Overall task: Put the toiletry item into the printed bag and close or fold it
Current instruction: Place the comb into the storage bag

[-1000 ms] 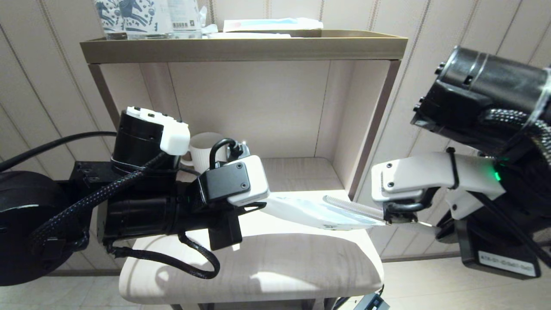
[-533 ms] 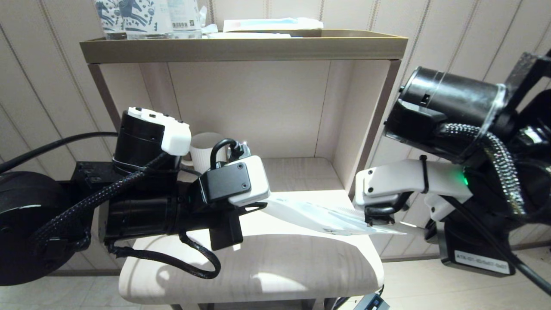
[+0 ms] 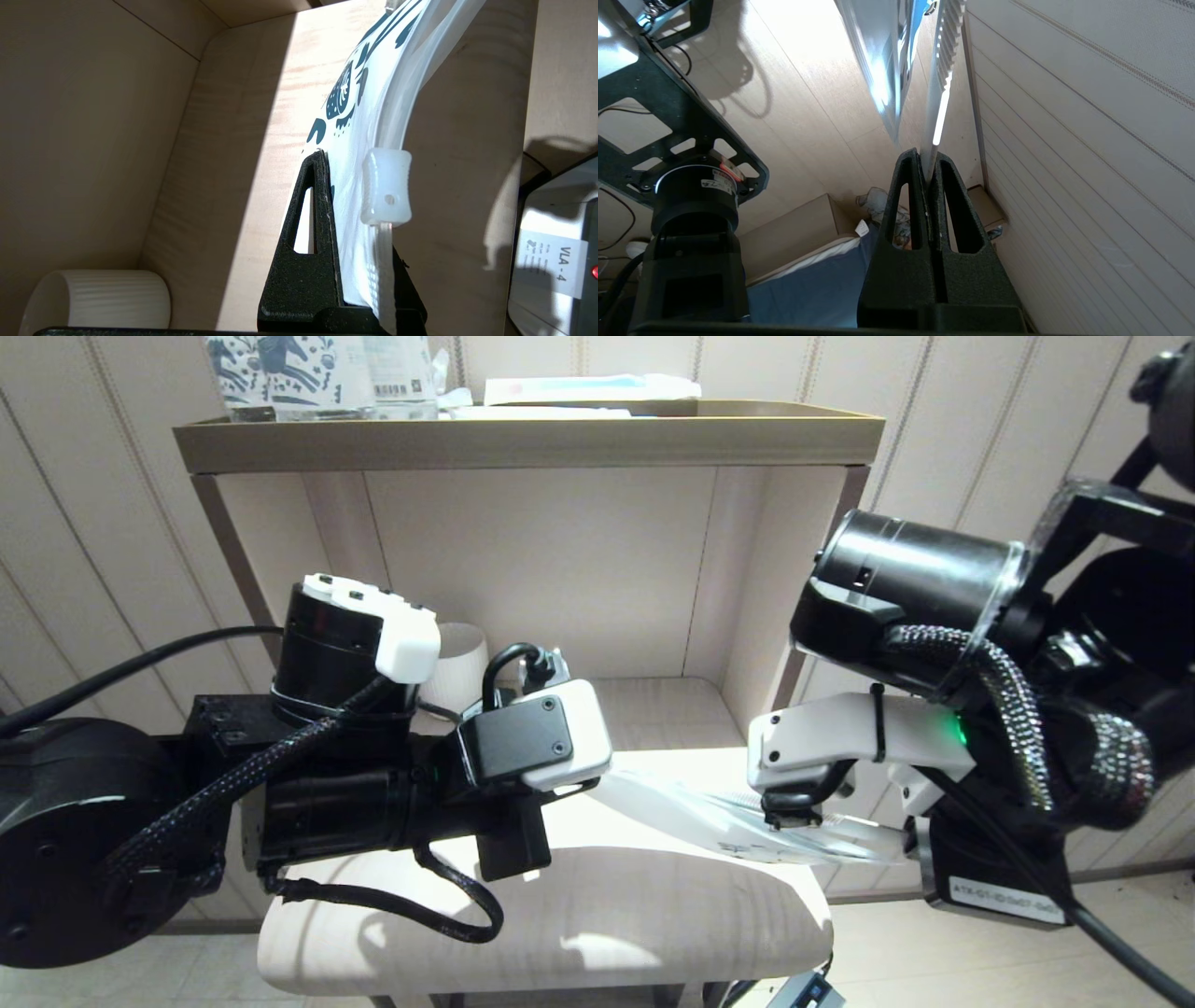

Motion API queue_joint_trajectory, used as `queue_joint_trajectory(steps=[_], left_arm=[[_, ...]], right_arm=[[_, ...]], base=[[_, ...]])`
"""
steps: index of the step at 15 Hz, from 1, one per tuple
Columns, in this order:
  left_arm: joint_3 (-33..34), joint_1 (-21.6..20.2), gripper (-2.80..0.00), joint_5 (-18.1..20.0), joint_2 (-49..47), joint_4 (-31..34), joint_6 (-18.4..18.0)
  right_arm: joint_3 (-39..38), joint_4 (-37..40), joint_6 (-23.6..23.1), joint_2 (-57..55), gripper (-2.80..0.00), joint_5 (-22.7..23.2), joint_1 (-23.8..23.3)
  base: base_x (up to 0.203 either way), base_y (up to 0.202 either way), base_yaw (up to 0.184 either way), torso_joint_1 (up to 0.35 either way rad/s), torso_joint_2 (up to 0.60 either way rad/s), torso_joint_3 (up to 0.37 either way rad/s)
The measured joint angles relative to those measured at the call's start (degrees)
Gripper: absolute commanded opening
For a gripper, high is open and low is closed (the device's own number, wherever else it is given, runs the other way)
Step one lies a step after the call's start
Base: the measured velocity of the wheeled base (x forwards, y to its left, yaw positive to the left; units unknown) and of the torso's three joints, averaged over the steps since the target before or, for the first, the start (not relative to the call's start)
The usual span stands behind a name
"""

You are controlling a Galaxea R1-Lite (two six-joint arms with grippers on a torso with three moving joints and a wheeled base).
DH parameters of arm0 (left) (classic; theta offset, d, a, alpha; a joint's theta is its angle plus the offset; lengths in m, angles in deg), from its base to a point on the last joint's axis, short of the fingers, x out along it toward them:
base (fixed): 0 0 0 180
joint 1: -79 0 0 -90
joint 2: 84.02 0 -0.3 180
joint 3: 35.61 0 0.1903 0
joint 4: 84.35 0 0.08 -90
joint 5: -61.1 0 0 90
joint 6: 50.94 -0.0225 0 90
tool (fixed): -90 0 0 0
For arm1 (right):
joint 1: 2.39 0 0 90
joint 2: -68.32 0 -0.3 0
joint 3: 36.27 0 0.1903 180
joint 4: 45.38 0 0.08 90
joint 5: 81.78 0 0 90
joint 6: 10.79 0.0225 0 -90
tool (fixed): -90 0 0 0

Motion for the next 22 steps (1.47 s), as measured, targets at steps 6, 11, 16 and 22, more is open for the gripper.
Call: queue_joint_trajectory(steps=[6, 11, 16, 22], left_arm=[[0.28, 0.17, -2.8, 0.13, -0.04, -0.09, 0.17], [0.56, 0.22, -2.8, 0.14, 0.02, -0.15, 0.2], [0.82, 0.17, -2.8, 0.07, -0.13, -0.15, 0.2], [0.21, 0.01, -2.8, 0.04, -1.44, -0.21, 0.44]], right_arm=[[0.02, 0.0, -0.06, -1.23, -2.8, -0.46, 0.56], [0.11, -2.34, -0.03, -1.64, -2.8, -0.49, 0.96], [0.28, -1.92, -0.14, 3.93, -2.8, -0.55, -0.94], [0.01, 0.01, -0.06, 9.78, -2.8, -0.27, -0.87]], base=[[0.0, 0.0, 0.0, 0.0, 0.0, 0.0], [0.0, 0.0, 0.0, 0.0, 0.0, 0.0], [0.0, 0.0, 0.0, 0.0, 0.0, 0.0], [0.0, 0.0, 0.0, 0.0, 0.0, 0.0]])
